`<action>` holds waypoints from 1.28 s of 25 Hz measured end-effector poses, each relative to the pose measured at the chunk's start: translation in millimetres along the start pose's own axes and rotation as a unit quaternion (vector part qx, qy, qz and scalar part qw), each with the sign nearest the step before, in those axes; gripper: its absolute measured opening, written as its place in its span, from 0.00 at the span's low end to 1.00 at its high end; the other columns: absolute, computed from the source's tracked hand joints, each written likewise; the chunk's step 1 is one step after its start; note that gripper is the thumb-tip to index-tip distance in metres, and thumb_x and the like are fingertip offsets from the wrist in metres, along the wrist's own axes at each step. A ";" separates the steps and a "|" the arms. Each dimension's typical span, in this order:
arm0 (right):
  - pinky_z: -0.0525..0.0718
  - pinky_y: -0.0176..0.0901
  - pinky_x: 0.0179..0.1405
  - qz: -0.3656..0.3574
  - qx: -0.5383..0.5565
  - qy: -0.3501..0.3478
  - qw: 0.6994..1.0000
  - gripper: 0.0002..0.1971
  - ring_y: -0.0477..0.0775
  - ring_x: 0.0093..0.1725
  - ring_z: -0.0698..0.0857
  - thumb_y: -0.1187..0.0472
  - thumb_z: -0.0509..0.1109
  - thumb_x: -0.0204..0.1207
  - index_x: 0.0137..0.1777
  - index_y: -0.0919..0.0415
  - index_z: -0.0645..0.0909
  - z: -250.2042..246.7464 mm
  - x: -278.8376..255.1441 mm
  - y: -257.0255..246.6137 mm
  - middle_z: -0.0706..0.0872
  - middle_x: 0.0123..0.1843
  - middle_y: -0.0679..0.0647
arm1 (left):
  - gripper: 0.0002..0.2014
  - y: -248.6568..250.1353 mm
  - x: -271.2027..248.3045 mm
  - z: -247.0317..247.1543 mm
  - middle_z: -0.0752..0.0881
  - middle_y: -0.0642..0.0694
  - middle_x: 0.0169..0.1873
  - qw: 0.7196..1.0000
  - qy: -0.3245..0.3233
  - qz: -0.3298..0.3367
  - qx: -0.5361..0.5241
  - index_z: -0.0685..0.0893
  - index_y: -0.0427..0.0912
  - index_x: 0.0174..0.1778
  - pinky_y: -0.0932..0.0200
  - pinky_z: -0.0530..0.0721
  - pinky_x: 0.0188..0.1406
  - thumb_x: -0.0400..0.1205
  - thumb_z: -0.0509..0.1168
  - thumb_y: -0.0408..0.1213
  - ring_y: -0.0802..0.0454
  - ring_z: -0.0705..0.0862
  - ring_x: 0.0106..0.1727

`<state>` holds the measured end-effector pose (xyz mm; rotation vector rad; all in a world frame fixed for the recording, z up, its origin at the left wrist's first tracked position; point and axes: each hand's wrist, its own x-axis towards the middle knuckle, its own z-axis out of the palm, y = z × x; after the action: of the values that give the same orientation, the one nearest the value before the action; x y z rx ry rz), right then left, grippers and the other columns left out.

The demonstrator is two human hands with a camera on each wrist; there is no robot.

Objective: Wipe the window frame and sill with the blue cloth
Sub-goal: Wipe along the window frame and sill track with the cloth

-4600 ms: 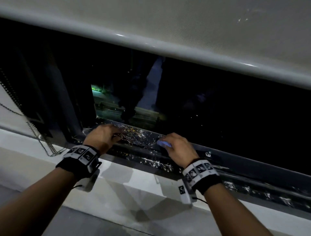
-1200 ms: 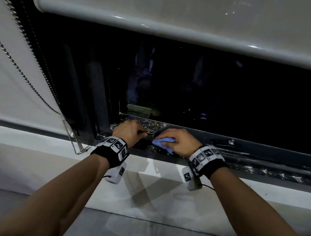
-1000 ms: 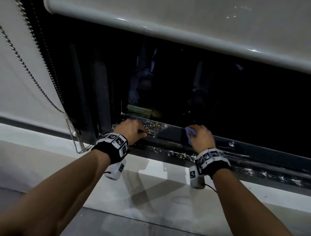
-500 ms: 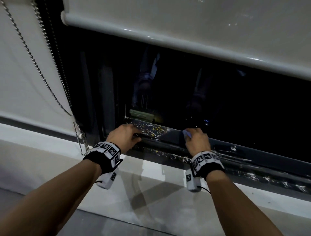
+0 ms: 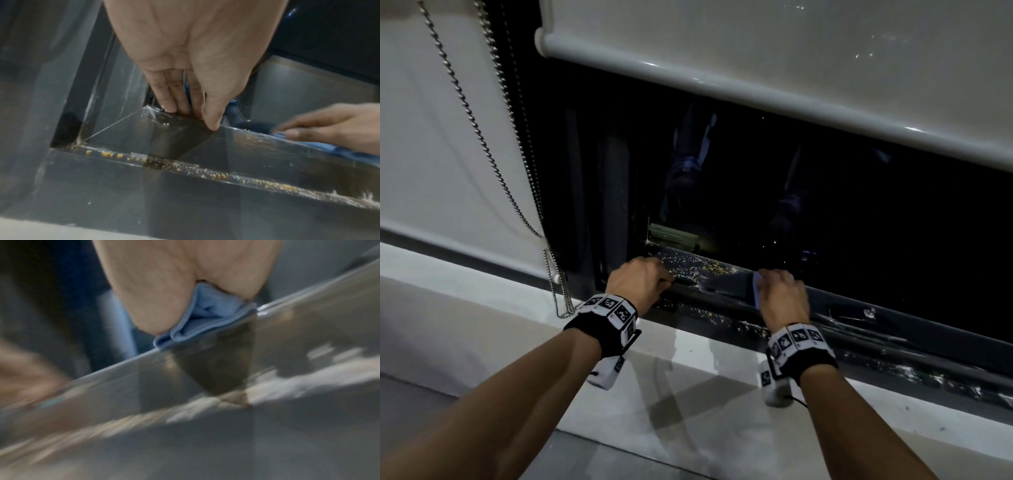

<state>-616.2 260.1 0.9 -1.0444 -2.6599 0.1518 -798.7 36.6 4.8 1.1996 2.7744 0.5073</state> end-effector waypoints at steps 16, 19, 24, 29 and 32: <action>0.78 0.50 0.63 -0.153 0.063 -0.042 0.985 0.16 0.58 0.64 0.80 0.56 0.63 0.84 0.70 0.55 0.80 -2.5 9.9 -38.9 0.82 0.69 0.53 | 0.09 1.3 -0.5 -6.6 0.84 0.63 0.57 1.000 -0.005 0.007 0.013 0.87 0.65 0.55 0.48 0.85 0.55 0.82 0.66 0.50 0.52 0.83 0.61; 0.79 0.44 0.64 -0.252 0.184 -0.121 0.942 0.12 0.46 0.61 0.82 0.53 0.68 0.82 0.63 0.50 0.85 -15.9 10.1 -26.4 0.85 0.62 0.44 | 0.09 1.6 -1.3 -5.5 0.84 0.63 0.57 1.000 -0.004 0.017 0.016 0.87 0.65 0.56 0.48 0.85 0.55 0.83 0.66 0.50 0.53 0.82 0.62; 0.80 0.51 0.62 -0.090 0.062 -0.002 0.994 0.16 0.65 0.60 0.81 0.64 0.65 0.81 0.66 0.54 0.83 4.1 23.4 -33.4 0.82 0.67 0.56 | 0.09 1.2 -0.3 -5.4 0.84 0.62 0.57 1.000 -0.010 0.013 0.017 0.87 0.65 0.56 0.47 0.85 0.55 0.83 0.65 0.50 0.52 0.82 0.62; 0.78 0.48 0.68 -0.291 0.169 -0.137 0.931 0.15 0.50 0.65 0.81 0.56 0.68 0.79 0.65 0.49 0.83 0.6 5.1 -74.3 0.84 0.66 0.47 | 0.09 0.2 -0.4 -4.4 0.85 0.59 0.56 1.000 -0.013 0.013 0.026 0.86 0.65 0.56 0.47 0.86 0.52 0.82 0.64 0.50 0.48 0.84 0.59; 0.82 0.47 0.62 -0.235 0.225 -0.096 0.941 0.15 0.49 0.58 0.85 0.61 0.71 0.71 0.57 0.49 0.88 -13.0 29.6 -45.6 0.87 0.58 0.47 | 0.12 -7.7 -2.6 0.8 0.84 0.61 0.58 1.000 -0.008 0.018 0.015 0.83 0.67 0.60 0.47 0.86 0.53 0.81 0.64 0.51 0.49 0.84 0.60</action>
<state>-662.8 246.7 28.8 -0.2516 -2.7570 0.7487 -802.0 30.1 1.3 1.2547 2.7609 0.4588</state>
